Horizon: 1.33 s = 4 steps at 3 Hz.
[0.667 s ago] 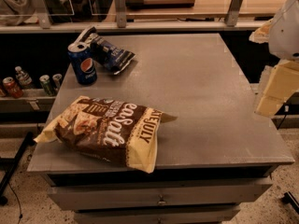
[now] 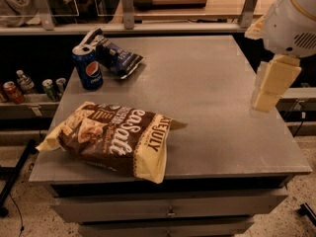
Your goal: Move blue chip bag near pepsi can
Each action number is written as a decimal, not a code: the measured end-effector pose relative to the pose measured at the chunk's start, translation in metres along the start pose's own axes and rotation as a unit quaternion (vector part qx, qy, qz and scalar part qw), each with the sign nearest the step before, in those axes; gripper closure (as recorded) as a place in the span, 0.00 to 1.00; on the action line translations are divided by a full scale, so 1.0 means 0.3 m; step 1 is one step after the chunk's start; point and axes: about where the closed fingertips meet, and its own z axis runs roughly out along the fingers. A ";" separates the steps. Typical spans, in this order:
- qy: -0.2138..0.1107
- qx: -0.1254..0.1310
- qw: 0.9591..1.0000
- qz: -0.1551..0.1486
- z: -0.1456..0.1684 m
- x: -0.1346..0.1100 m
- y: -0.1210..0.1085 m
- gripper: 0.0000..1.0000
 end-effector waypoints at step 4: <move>-0.069 0.004 0.998 -0.011 0.193 -0.234 -0.193 0.00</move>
Offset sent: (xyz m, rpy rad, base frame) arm 0.0854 0.0685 -0.0151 0.1427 -0.0501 0.0704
